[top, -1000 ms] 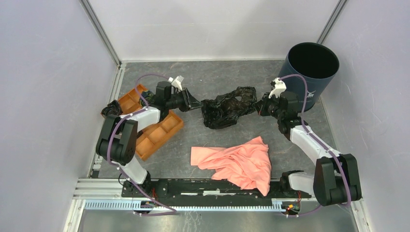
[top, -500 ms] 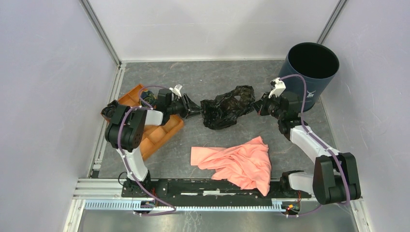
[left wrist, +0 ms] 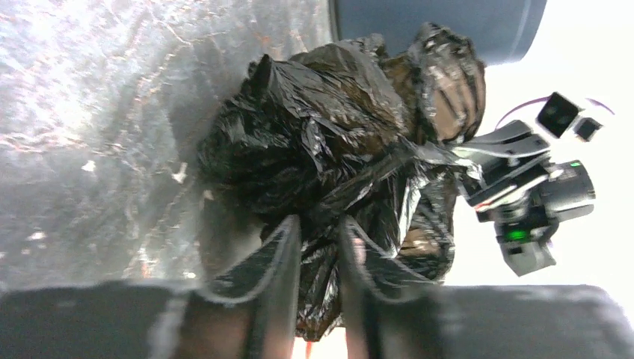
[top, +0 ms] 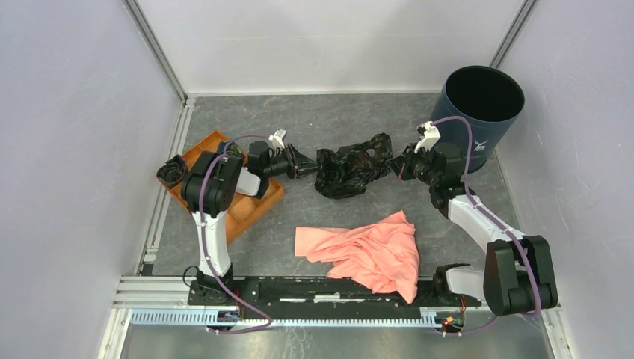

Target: Put the trash bags into the trash bin

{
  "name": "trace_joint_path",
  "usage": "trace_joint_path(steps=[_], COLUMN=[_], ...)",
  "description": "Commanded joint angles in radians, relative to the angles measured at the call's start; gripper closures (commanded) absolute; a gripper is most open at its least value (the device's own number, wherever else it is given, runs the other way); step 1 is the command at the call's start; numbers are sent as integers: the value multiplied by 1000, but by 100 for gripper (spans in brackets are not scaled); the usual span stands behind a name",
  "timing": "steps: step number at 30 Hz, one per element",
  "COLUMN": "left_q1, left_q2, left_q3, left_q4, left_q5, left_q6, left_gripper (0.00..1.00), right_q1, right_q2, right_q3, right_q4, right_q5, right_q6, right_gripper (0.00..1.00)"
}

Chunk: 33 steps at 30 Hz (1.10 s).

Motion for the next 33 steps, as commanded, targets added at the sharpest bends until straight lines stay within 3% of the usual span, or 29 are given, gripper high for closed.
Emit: trace_joint_path(steps=[1,2,4,5,9,11,14,17,19,21,23,25,28,30,31,33], left_q1=[-4,-3,4,11,35,37,46,41,7,-93,-153,-169,-170,-170,-168,-168], left_q2=[35,25,-22,-60,-267,-360,-462,-552,-634,-722,-805,-875,-963,-999,-1014,-1040], left_q3=[-19,-26,-37,-40,18,71,190,458,628,773,802,752,541,366,181,13], left_q4=[333,326,248,167,-438,-635,-829,-1035,-1105,-1152,-1154,-1152,-1140,-1142,-1120,-1100], left_q5=[33,24,-11,-39,-300,-442,-564,-633,-710,-851,-924,-934,-981,-992,-958,-909], left_q6=[-216,-213,-155,-103,222,341,357,421,500,617,682,691,676,634,597,543], left_gripper=[73,85,97,98,98,98,98,98,98,98,98,98,98,98,98,98], right_q1=[-4,-4,-3,-4,6,30,94,149,225,329,372,376,377,376,377,379], right_q2=[9,12,16,20,36,54,115,167,136,52,-67,-198,-305,-268,-191,-104], right_q3=[1,4,17,25,91,159,350,694,910,1002,960,784,503,412,315,220], right_q4=[41,33,6,-6,-98,-164,-308,-521,-608,-582,-457,-271,-17,-31,-53,-84], right_q5=[-18,-13,16,28,119,195,280,364,498,584,542,462,419,434,398,299], right_q6=[-1,-6,-19,-26,-59,-76,-131,-205,-283,-353,-385,-366,-324,-283,-248,-217], right_gripper=[99,100,100,99,100,99,100,100,100,100,100,100,99,99,99,99])
